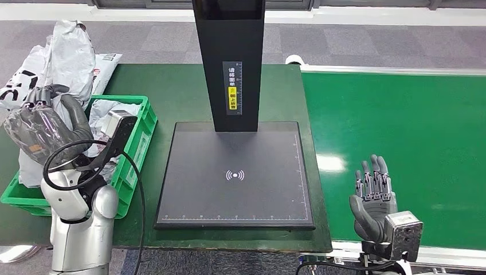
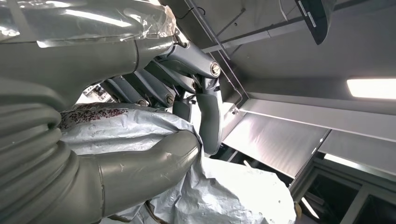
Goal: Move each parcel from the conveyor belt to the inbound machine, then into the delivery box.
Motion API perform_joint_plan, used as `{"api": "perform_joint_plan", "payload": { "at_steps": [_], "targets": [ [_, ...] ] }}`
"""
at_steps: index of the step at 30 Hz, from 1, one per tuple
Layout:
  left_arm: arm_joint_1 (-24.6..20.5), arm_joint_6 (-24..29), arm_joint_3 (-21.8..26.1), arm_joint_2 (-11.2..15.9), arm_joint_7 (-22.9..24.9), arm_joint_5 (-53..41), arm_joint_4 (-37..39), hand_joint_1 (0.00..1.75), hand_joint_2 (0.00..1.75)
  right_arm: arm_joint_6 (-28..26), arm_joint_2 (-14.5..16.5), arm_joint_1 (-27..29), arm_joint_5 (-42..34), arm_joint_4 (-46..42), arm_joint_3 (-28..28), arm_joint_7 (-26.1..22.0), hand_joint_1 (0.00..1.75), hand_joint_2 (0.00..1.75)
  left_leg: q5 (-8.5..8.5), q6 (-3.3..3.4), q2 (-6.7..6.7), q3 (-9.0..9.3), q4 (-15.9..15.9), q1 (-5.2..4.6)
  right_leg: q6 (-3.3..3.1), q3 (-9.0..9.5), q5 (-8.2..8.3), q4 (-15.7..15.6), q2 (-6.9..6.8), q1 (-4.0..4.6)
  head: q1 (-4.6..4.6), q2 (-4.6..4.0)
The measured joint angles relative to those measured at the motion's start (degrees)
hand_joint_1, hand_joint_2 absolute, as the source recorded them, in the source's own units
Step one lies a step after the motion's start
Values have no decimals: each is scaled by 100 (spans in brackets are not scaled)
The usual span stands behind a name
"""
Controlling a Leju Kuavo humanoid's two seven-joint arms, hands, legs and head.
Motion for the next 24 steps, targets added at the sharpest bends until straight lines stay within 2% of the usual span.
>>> {"api": "perform_joint_plan", "payload": {
  "at_steps": [8, 10, 12, 14, 16, 19, 24],
  "targets": [
    [-77, -93, 78, 73, 81, -14, 90, 175, 175, 0, 0, -4, 0, 0, -1, 11, 0, 175, 0, -1, 0, 0, 0, 0, -1, -1, -1, 0, 0, 0, 0, 0],
    [-218, -308, 117, 216, 404, -20, 245, 175, 175, 0, 0, -12, -1, 0, 0, 28, 0, 175, 1, -2, 1, 2, 0, 0, -2, -4, -1, 2, 0, 0, 0, 0],
    [-420, -576, 45, 432, 1013, -25, 535, 175, 175, 1, 0, -22, -7, 1, 1, 47, 0, 175, 4, -6, 2, 4, 0, 0, -3, -7, 0, 4, 2, 1, 0, 0],
    [-664, -764, -143, 638, 1632, -30, 985, 175, 175, 13, 0, -29, -19, 4, 1, 57, 0, 175, 8, -11, 1, 6, 0, -1, -4, -6, 1, 5, 1, 5, 0, 0],
    [-929, -833, -370, 791, 2033, -31, 1583, 175, 175, 33, 0, -54, -32, 17, 1, 61, 0, 175, 13, -17, -6, 5, 0, 0, -6, -2, 2, 8, -4, 8, 0, 0],
    [-1323, -824, -573, 903, 2288, -33, 2650, 175, 175, 63, -1, -129, -38, 59, 1, 63, 0, 175, 15, -20, -7, 5, 0, 0, -8, 1, 3, 13, -5, 6, 0, 0],
    [-1739, -738, -593, 1052, 2472, -34, 4332, 175, 175, 114, -16, -274, -41, 234, 1, 70, 0, 175, 13, -22, 24, 8, 0, -1, -16, -7, 9, 16, 20, 6, 0, 0]
  ]
}}
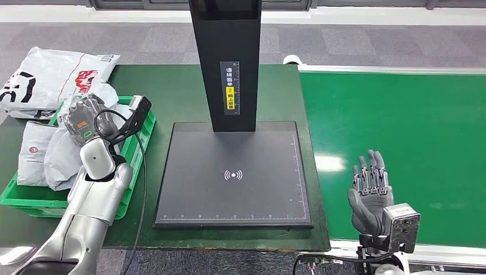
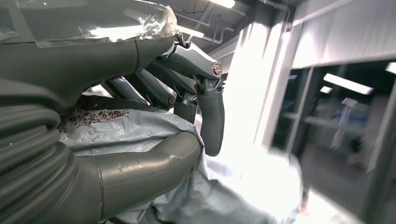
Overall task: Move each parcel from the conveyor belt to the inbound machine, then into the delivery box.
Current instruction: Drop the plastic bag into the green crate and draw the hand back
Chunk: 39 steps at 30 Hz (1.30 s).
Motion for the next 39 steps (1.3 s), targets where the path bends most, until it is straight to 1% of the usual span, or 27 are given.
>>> {"api": "perform_joint_plan", "payload": {
  "at_steps": [4, 8, 9, 12, 13, 17, 21, 24, 28, 30, 34, 36, 37, 38, 39],
  "targets": [
    [-57, 3, 45, 145, 56, -1, 696, 175, 175, 30, -20, -143, -1, 190, 1, 0, 0, 175, 0, -1, -4, -1, -1, 1, -4, -3, -3, 1, 0, 3, 0, 0],
    [-58, 2, 113, 222, 56, -2, 1044, 175, 175, 40, -31, -246, -1, 340, 1, 0, 0, 175, -1, -1, -7, -2, -2, 2, -9, -4, -6, 3, -3, 5, 0, 0],
    [-58, 2, 119, 234, 56, -3, 1097, 140, 175, 41, -34, -260, 0, 365, 1, 1, 0, 175, -1, -1, -8, -2, -2, 2, -9, -4, -6, 3, -3, 5, 0, 0],
    [-60, 0, 123, 250, 56, -4, 1188, 9, 175, 41, -46, -282, 0, 413, 1, 2, 0, 175, -1, -1, -9, -2, -3, 1, -9, -4, -6, 3, -3, 4, 0, 0],
    [-60, -1, 123, 251, 56, -4, 1195, 0, 175, 41, -47, -284, -1, 417, 1, 2, 0, 175, -1, -1, -9, -2, -3, 1, -9, -3, -6, 3, -3, 4, 0, 0],
    [-60, -1, 139, 251, 59, -5, 1223, 0, 175, 42, -55, -300, -1, 440, 1, 4, 0, 175, 0, -1, -8, -1, -3, 1, -9, -3, -6, 3, -3, 4, 0, 0],
    [-77, -25, 191, 264, 200, -12, 1283, 0, 175, 52, -79, -335, -3, 505, 1, 7, 0, 175, 0, -2, -9, -1, -3, 1, -9, -4, -6, 3, -3, 5, 0, 0],
    [-107, -6, 250, 261, 122, -13, 1285, 0, 175, 62, -90, -330, -4, 505, 1, 0, 0, 175, 0, -2, -8, 0, -3, 1, -9, -5, -6, 3, -3, 5, 0, 0],
    [-147, 15, 314, 245, -22, -15, 1284, 0, 0, 87, -101, -322, -5, 505, 1, -9, 0, 175, 0, -2, -8, 0, -3, 1, -9, -5, -6, 3, -3, 5, 0, 0],
    [-150, 18, 398, 214, -164, -15, 1262, 0, 0, 104, -102, -321, -5, 505, 1, -9, 0, 175, 0, -2, -8, 0, -3, 1, -9, -6, -6, 3, -3, 5, 0, 0],
    [-151, 20, 772, 88, -574, -15, 1111, 0, 0, 140, -104, -320, -4, 505, 1, -12, 0, 175, 0, -2, -7, 0, -3, 1, -9, -6, -6, 3, -3, 4, 0, 0],
    [-153, 33, 936, 20, -816, 167, 1044, 0, 0, 151, -104, -319, -4, 506, 1, -14, 0, 175, 0, -2, -6, 0, -3, 1, -9, -7, -6, 3, -2, 4, 0, 0],
    [-154, 45, 1031, -29, -1111, 445, 998, 0, 0, 155, -105, -317, -4, 507, 1, -16, 0, 175, 0, -2, -6, 0, -2, 1, -9, -8, -6, 3, -2, 4, 0, 0],
    [-155, 31, 1149, -86, -1548, 888, 933, 0, 0, 159, -105, -311, -4, 507, 1, -20, 0, 175, 0, -2, -7, -1, -2, 1, -9, -9, -6, 3, -3, 5, 0, 0],
    [-159, -54, 1295, -156, -2111, 1511, 836, 0, 0, 161, -107, -299, -5, 507, 0, -25, 0, 175, 0, -2, -8, -1, -2, 1, -9, -8, -6, 3, -4, 5, 0, 0]
  ]
}}
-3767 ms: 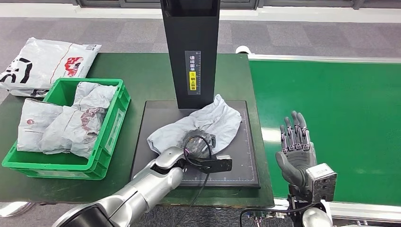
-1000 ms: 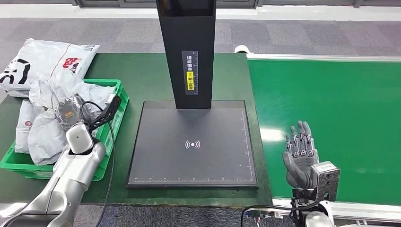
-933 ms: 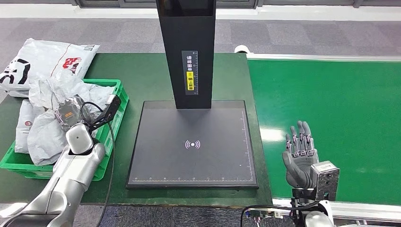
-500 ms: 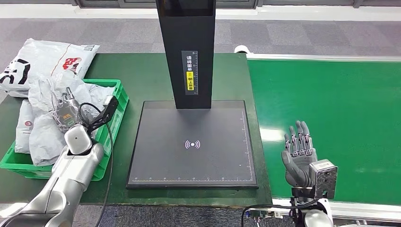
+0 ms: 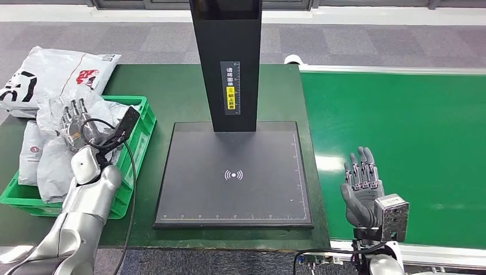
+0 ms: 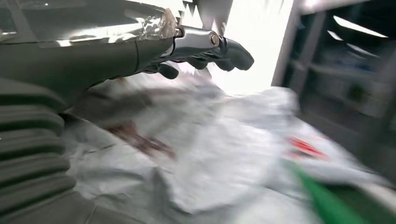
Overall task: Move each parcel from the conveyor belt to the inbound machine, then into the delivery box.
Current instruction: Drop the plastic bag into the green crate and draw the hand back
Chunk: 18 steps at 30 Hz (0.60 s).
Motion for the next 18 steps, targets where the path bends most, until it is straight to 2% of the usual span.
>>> {"api": "perform_joint_plan", "payload": {
  "at_steps": [3, 5, 9, 15, 18],
  "targets": [
    [-37, -854, 468, -223, -1546, 2129, -454, 0, 0, 0, -3, 76, -10, -2, -3, -27, 0, 175, 0, 0, -1, -2, 0, 0, 0, 0, 0, 0, -1, 0, 0, 0],
    [-79, -1394, 701, -334, -1979, 2949, -750, 0, 0, 0, -4, 131, -15, -2, -4, -44, 0, 175, -2, -3, 3, -3, 0, 0, 0, -1, 0, 0, 2, 0, 0, 0],
    [-129, -1598, 980, -458, -2090, 3199, -1100, 0, 0, 0, -6, 188, -19, -2, -4, -52, 0, 175, -8, -11, 15, 3, 0, 0, 0, -3, 0, 0, 13, 0, 0, 0],
    [-129, -1691, 1146, -540, -2150, 3331, -1299, 0, 0, 2, -8, 197, -19, -2, -5, -55, 0, 175, -7, -13, 2, 3, -1, 2, -3, 1, -2, 2, 5, 2, 0, 0],
    [-120, -2385, 1231, -572, -2431, 4223, -1419, 0, 0, 4, -8, 204, -22, -6, -6, -56, 0, 175, -7, -13, 3, 2, -1, 2, -3, 0, -2, 4, 8, 1, 0, 0]
  ]
}}
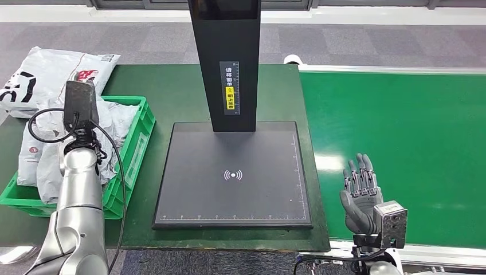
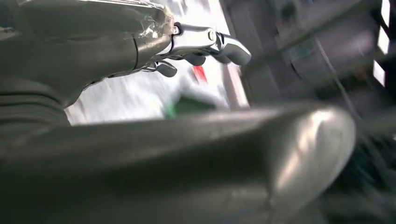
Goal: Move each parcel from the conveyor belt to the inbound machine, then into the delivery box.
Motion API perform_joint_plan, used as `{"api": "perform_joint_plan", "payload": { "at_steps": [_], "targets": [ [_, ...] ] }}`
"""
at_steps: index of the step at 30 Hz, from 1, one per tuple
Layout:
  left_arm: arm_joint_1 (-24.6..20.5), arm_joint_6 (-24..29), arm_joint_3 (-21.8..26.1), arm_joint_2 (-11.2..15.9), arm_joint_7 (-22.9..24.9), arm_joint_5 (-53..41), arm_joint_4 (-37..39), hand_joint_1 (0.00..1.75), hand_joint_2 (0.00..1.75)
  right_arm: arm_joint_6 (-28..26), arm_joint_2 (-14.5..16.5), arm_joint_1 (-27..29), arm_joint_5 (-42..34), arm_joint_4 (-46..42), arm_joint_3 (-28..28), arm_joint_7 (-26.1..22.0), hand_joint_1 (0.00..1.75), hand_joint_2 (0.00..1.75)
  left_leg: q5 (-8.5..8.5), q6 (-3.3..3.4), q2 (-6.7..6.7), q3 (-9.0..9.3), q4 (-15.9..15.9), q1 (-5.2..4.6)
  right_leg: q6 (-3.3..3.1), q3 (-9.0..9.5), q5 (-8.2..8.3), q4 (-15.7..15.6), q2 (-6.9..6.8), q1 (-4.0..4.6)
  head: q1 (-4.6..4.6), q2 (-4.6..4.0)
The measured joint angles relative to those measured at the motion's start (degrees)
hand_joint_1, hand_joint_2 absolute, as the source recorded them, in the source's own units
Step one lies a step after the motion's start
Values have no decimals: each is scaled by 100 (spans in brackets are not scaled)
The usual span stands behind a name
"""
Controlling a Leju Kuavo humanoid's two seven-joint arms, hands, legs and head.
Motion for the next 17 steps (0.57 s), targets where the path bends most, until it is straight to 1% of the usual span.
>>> {"api": "perform_joint_plan", "payload": {
  "at_steps": [3, 6, 10, 13, 17],
  "targets": [
    [90, -927, 56, -50, -171, 1136, -344, 0, 0, -4, 0, 4, 13, -14, -2, 6, 0, 175, -1, 0, 1, -1, 0, -1, 0, -1, 0, 0, 1, -1, 0, 0],
    [287, -1461, 58, -162, -174, 1805, -824, 0, 0, -21, 2, 5, 40, -35, -30, 25, 0, 175, -2, 1, 1, -1, 0, -2, -1, -2, -2, -1, 1, -2, 0, 0],
    [605, -1693, -54, -369, -184, 2011, -1327, 0, 175, -55, 4, 7, 172, -35, -84, 83, 0, 175, -4, 0, 0, 0, 0, -3, -2, -2, -3, -3, 0, -3, 0, 0],
    [919, -1535, -373, -563, -360, 1706, -1513, 0, 175, -65, 4, -16, 293, 30, -102, 142, 0, 175, -6, -1, -1, 0, 0, -3, -2, -1, -3, -3, -2, -3, 0, 0],
    [1370, -1221, -886, -843, -694, 1284, -1496, 0, 175, -53, 6, -110, 408, 321, -154, 185, 0, 175, -7, 0, -6, 0, 0, -4, -1, 2, -4, -4, -7, -4, 0, 0]
  ]
}}
